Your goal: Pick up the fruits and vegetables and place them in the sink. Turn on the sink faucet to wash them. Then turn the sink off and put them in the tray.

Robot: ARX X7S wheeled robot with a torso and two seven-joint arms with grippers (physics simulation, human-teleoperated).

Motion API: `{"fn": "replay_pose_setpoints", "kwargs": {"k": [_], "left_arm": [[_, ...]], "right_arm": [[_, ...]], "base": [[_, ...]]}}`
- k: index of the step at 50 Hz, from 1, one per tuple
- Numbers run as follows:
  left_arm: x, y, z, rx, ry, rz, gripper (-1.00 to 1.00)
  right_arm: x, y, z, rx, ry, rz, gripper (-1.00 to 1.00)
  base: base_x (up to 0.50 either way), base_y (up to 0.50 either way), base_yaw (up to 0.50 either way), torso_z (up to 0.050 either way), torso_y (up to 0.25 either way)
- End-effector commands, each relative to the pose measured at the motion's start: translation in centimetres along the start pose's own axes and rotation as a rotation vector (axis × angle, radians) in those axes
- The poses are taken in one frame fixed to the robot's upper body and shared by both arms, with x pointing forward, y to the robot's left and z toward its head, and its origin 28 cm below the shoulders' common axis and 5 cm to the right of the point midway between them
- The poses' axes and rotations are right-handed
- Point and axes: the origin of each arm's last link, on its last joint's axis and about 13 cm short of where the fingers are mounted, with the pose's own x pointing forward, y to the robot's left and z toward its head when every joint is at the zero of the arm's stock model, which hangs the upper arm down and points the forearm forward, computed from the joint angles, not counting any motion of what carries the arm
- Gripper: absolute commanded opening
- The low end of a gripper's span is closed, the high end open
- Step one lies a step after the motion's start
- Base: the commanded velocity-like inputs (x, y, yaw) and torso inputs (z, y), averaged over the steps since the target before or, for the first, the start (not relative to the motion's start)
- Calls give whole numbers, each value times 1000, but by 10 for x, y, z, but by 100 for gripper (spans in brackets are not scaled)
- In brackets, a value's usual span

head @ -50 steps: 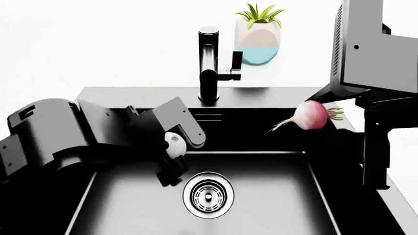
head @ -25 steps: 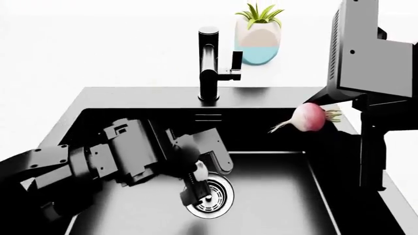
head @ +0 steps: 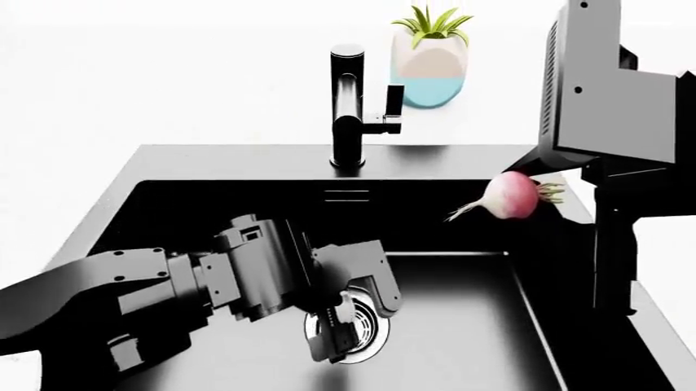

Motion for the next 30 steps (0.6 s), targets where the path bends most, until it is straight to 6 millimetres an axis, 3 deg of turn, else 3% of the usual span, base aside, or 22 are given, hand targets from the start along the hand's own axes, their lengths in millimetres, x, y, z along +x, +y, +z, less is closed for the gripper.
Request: {"fn": "replay_pose_setpoints", "kwargs": {"k": [1, 16, 17, 30], "left_arm": [[5, -2, 2, 16, 21, -14, -100], [11, -2, 8, 24, 21, -53, -100], [11, -2, 8, 26, 19, -53, 100], [7, -5, 9, 32, 8, -55, 100]], "right_arm": [[0, -1, 1, -10, -1, -7, -100], [1, -1, 2, -12, -4, -5, -100], [1, -1, 2, -12, -4, -5, -100], [0, -1, 2, -11, -4, -7, -100]], "base": [[14, 0, 0, 0, 0], [14, 0, -1, 0, 0], [14, 0, 0, 0, 0], [15, 0, -1, 0, 0]]}}
